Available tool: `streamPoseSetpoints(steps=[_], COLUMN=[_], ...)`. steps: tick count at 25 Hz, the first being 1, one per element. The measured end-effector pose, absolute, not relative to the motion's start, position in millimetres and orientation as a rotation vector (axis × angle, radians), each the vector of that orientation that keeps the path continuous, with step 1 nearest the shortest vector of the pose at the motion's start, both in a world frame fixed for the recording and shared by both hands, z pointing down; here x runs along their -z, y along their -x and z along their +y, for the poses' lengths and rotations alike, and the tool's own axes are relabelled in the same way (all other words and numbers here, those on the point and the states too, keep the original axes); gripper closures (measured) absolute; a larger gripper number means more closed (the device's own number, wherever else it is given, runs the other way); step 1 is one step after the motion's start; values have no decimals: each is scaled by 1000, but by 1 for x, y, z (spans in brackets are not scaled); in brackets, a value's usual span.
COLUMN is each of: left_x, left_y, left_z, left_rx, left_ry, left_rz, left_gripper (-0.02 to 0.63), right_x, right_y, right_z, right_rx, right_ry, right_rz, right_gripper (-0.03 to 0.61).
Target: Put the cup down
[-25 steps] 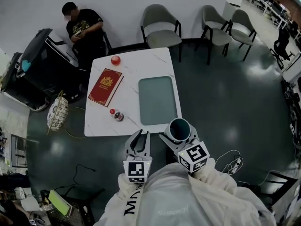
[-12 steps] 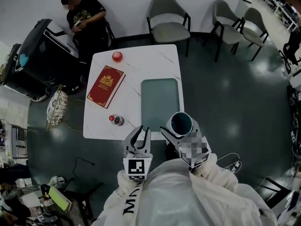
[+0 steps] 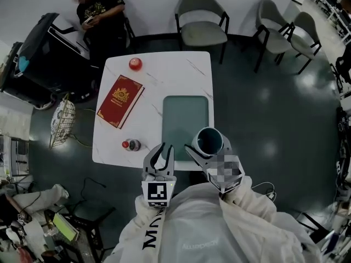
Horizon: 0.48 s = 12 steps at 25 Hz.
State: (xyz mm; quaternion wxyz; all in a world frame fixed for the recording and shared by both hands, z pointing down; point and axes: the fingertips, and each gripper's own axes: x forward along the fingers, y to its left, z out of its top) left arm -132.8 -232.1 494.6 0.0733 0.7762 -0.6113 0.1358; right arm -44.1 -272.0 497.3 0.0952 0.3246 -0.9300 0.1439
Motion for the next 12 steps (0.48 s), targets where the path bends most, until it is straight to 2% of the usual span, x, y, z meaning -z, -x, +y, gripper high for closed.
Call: streamPoseSetpoints(steps=[12], left_x=[-513], left_y=[144], left_z=[-278], left_rx=[-440], left_ry=[-2228], left_rz=[-1869], left_gripper=[520], right_x=[-520], right_y=[57], right_z=[-329], right_rx=[-412], right_ry=[-893], right_rz=[-2746], right_gripper=[206])
